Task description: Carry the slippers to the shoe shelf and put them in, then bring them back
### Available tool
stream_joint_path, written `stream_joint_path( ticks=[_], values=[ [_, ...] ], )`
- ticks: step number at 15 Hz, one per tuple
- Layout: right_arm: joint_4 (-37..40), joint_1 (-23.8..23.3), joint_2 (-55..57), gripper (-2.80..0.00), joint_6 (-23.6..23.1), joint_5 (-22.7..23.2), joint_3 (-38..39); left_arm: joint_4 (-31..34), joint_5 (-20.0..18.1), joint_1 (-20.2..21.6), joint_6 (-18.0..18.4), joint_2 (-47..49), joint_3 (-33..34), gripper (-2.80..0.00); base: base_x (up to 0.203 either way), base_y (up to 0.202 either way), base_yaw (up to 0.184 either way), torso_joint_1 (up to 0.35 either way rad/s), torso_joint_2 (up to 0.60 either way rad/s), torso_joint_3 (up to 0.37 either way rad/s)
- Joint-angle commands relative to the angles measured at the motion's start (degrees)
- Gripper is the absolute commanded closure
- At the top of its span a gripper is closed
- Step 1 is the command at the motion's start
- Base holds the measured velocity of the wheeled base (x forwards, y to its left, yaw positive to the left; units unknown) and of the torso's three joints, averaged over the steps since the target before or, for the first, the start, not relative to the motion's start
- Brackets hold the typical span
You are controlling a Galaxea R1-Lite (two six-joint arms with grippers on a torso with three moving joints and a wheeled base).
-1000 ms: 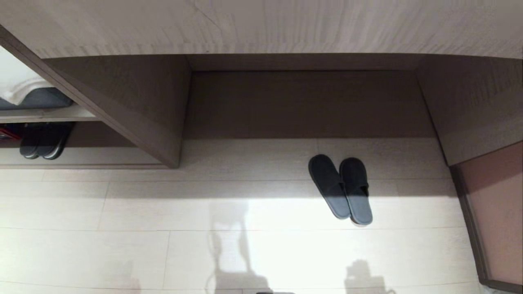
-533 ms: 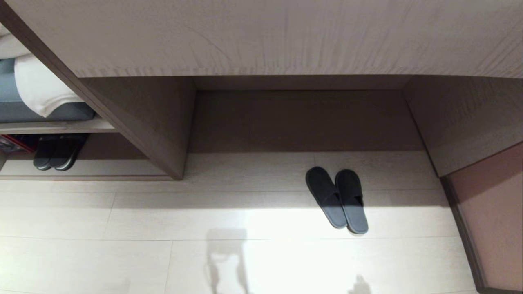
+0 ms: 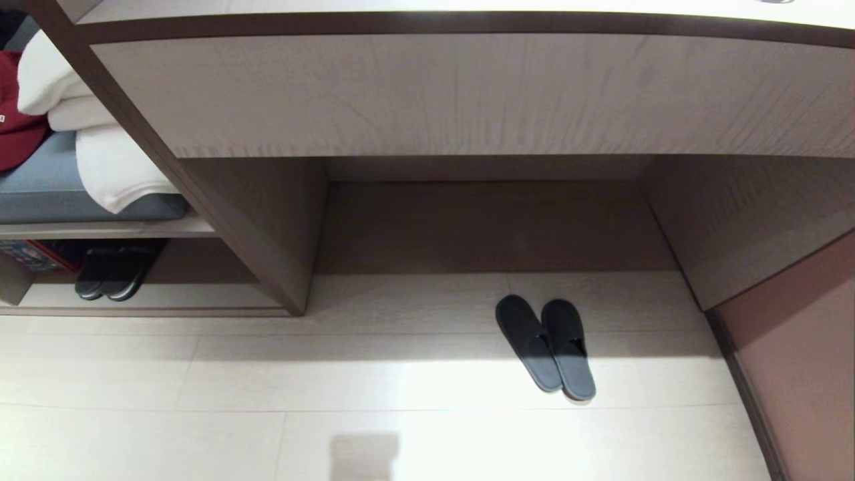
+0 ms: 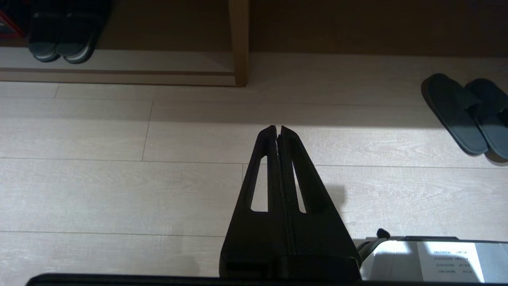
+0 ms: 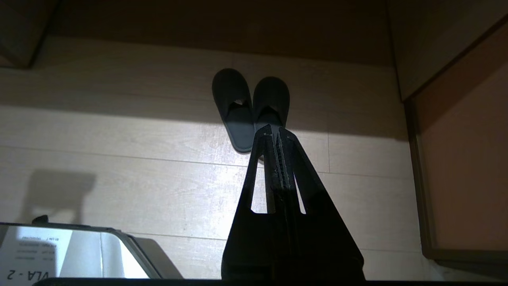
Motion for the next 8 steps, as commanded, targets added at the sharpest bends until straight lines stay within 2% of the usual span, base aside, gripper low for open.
stream_joint_path(
  ticks=[1,8],
  values=[
    [0.0,0.0,0.1,0.0,0.0,0.0,0.0,0.0,0.0,0.0,-0.1,0.0,0.0,0.0,0.0,0.0,0.0,0.007,0.0,0.211],
    [0.0,0.0,0.0,0.0,0.0,0.0,0.0,0.0,0.0,0.1,-0.1,0.0,0.0,0.0,0.0,0.0,0.0,0.004,0.0,0.204]
  ],
)
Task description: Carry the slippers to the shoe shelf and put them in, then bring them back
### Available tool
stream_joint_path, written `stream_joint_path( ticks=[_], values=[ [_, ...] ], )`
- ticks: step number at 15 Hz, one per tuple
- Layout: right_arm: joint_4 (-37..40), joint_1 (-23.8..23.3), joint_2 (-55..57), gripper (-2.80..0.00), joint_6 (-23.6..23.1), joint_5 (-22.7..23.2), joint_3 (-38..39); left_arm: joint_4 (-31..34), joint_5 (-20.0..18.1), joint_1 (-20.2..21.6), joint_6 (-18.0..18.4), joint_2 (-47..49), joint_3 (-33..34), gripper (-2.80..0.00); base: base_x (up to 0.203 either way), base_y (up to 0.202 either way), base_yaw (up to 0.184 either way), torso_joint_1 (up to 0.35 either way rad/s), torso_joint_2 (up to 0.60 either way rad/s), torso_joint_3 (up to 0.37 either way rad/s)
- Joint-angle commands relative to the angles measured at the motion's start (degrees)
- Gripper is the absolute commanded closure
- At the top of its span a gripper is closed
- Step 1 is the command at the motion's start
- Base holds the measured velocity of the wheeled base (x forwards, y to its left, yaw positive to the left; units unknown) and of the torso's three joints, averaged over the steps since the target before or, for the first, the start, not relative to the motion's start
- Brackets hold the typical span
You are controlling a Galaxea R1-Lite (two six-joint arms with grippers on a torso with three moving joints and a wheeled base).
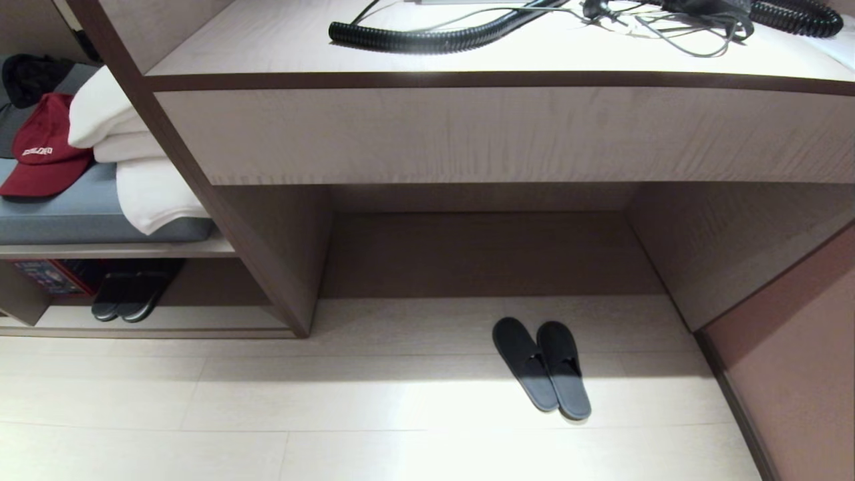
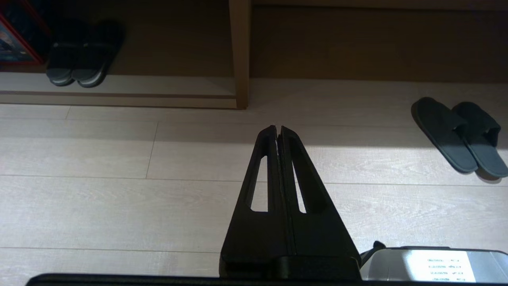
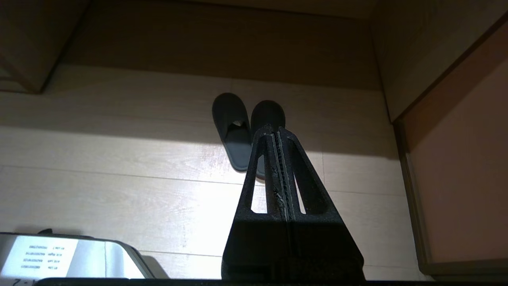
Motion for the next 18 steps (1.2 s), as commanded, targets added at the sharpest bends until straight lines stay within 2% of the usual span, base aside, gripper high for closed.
stream_joint_path(
  ticks=[1,18],
  values=[
    [0.0,0.0,0.0,0.0,0.0,0.0,0.0,0.0,0.0,0.0,-0.1,0.0,0.0,0.0,0.0,0.0,0.0,0.001,0.0,0.205],
    [0.0,0.0,0.0,0.0,0.0,0.0,0.0,0.0,0.0,0.0,-0.1,0.0,0.0,0.0,0.0,0.0,0.0,0.003,0.0,0.204]
  ],
)
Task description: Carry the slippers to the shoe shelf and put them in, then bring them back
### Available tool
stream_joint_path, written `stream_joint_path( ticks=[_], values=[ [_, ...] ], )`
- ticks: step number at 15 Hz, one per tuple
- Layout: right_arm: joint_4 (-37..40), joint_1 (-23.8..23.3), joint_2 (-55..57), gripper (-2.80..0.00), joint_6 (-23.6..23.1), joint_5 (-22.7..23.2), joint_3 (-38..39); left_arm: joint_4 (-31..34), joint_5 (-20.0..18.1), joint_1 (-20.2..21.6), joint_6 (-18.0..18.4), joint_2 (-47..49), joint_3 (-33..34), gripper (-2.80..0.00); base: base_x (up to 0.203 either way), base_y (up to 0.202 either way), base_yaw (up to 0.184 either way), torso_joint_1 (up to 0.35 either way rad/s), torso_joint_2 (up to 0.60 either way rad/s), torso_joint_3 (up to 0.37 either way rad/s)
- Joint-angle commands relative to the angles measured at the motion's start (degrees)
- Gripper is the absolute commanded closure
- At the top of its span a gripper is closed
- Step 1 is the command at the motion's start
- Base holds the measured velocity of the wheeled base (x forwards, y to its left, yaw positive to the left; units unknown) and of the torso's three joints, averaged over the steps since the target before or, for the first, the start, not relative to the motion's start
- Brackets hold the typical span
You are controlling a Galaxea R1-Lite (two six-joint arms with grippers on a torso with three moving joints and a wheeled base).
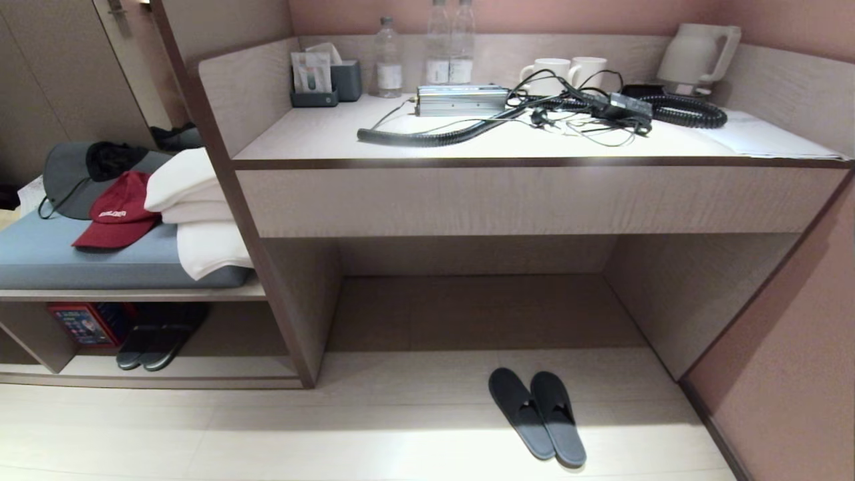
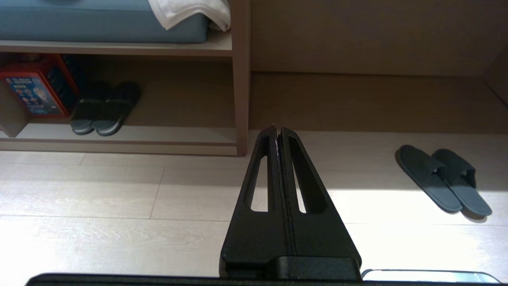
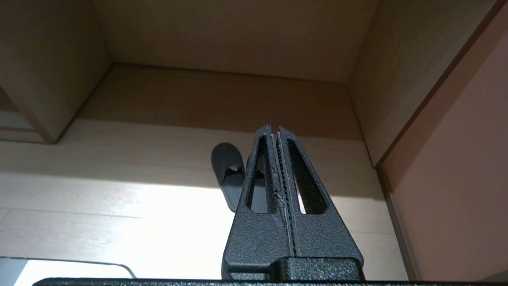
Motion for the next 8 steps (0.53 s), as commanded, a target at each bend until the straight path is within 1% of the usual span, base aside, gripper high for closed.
stream_joint_path(
  ticks=[1,5,8],
  values=[
    [0.0,0.0,0.0,0.0,0.0,0.0,0.0,0.0,-0.1,0.0,0.0,0.0,0.0,0.0,0.0,0.0,0.0,-0.001,0.0,0.206],
    [0.0,0.0,0.1,0.0,0.0,0.0,0.0,0.0,0.0,0.0,0.1,0.0,0.0,0.0,0.0,0.0,0.0,0.002,0.0,0.2],
    [0.0,0.0,0.1,0.0,0.0,0.0,0.0,0.0,-0.1,0.0,0.1,0.0,0.0,0.0,0.0,0.0,0.0,0.002,0.0,0.078]
  ],
)
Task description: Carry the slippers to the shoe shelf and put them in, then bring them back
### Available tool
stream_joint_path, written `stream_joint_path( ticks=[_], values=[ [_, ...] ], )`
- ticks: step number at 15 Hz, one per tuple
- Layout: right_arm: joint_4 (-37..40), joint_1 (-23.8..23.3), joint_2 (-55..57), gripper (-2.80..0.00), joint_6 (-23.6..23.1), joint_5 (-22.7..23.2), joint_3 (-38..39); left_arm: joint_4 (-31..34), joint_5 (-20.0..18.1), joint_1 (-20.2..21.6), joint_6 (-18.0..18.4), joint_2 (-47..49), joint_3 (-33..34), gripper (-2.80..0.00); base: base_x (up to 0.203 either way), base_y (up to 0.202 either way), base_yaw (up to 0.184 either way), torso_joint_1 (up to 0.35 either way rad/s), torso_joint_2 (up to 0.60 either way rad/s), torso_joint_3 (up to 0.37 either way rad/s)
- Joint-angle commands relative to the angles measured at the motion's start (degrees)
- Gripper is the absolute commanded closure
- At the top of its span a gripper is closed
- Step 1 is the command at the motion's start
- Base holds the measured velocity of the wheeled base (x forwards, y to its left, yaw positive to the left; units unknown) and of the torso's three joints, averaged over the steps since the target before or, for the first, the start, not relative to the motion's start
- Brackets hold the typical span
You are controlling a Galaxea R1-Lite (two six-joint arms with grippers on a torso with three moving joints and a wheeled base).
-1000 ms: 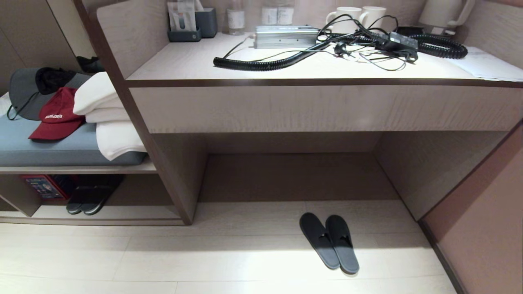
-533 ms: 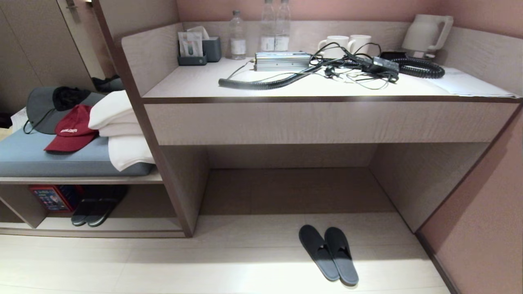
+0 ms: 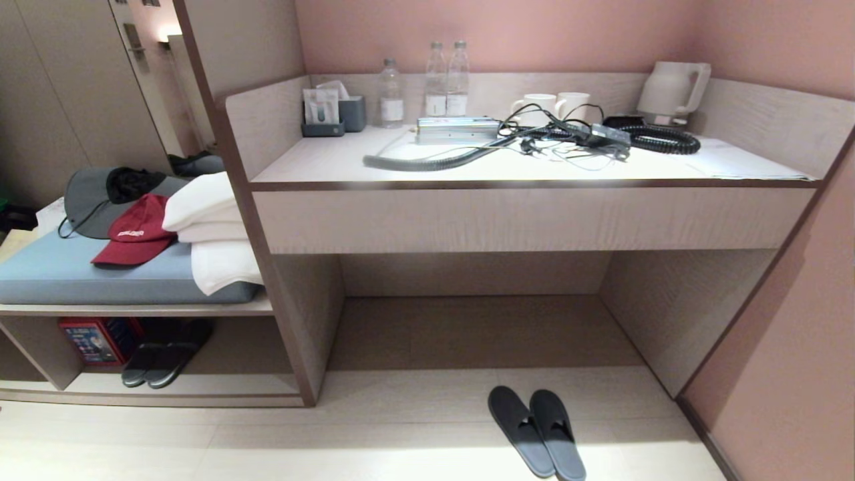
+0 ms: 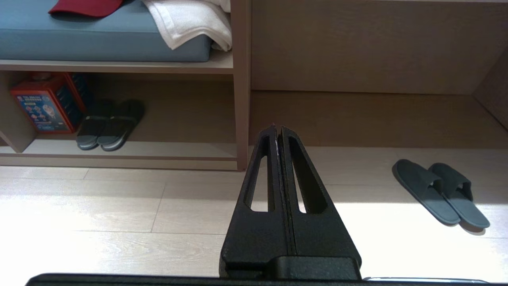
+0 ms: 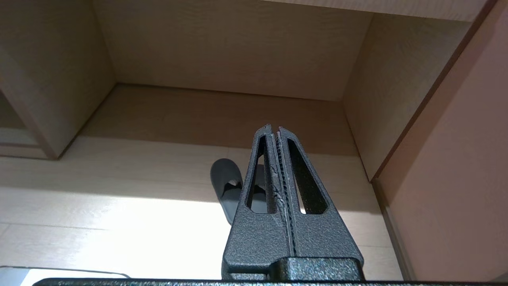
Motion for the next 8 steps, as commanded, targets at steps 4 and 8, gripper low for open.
stream_joint_path(
  ticks=[4,8],
  values=[
    [0.0,0.0,0.1,0.0,0.0,0.0,0.0,0.0,0.0,0.0,-0.1,0.0,0.0,0.0,0.0,0.0,0.0,0.0,0.0,0.008],
    [0.0,0.0,0.0,0.0,0.0,0.0,0.0,0.0,0.0,0.0,-0.2,0.0,0.0,0.0,0.003,0.147,-0.004,0.003,0.0,0.005]
  ],
)
